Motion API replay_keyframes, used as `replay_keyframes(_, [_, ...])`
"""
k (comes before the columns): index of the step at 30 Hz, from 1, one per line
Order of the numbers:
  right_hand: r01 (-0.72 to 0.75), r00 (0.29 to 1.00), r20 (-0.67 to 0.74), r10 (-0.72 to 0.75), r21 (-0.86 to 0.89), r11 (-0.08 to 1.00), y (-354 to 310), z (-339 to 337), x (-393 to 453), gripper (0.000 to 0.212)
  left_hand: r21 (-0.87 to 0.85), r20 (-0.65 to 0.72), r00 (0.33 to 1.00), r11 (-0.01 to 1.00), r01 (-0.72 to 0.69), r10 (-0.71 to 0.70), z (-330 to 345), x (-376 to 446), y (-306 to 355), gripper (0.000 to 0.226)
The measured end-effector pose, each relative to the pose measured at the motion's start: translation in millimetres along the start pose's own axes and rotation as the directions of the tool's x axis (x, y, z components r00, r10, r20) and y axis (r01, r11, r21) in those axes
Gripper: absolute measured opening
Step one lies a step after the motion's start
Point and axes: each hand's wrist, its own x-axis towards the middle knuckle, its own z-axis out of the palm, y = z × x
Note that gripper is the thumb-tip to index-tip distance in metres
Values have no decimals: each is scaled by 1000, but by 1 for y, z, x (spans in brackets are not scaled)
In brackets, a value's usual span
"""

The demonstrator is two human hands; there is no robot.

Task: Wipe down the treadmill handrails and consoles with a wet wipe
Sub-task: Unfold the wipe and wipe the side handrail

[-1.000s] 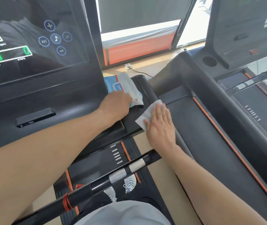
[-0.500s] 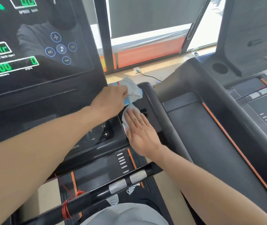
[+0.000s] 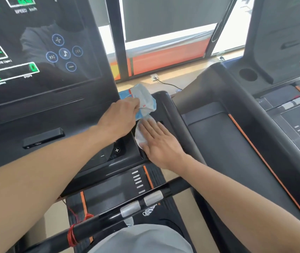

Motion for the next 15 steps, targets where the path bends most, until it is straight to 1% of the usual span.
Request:
replay_keyframes(2, [-160, 987, 21, 161, -60, 985, 14, -1, -31, 72, 43, 41, 999, 999, -8, 6, 2, 1, 0, 16])
replay_keyframes(4, [-354, 932, 44, 359, -86, 931, 29, -7, -51, 82, 108, 89, 996, 993, -39, 30, 6, -2, 1, 10])
replay_keyframes(5, [-429, 898, 64, 435, -91, 899, 35, -10, -57, 85, 148, 113, 992, 987, -63, 46, 9, -5, 3, 11])
replay_keyframes(7, [-516, 844, 118, 523, -86, 852, 40, -16, -61, 82, 236, 171, 983, 965, -111, 71, 15, -9, 9, 17])
replay_keyframes(9, [-553, 824, 136, 550, -22, 833, 40, -21, -57, 76, 331, 215, 974, 933, -139, 69, 21, -11, 18, 20])
replay_keyframes(11, [-571, 819, 155, 553, 117, 813, 40, -27, -42, 68, 387, 207, 976, 911, -144, 67, 25, -9, 24, 18])
replay_keyframes(13, [-558, 830, 178, 529, 230, 798, 42, -38, -21, 66, 410, 189, 982, 907, -102, 25, 26, -7, 26, 25])
replay_keyframes(15, [-505, 861, 216, 461, 251, 826, 47, -52, 0, 64, 411, 196, 981, 908, -85, 3, 26, -7, 28, 30])
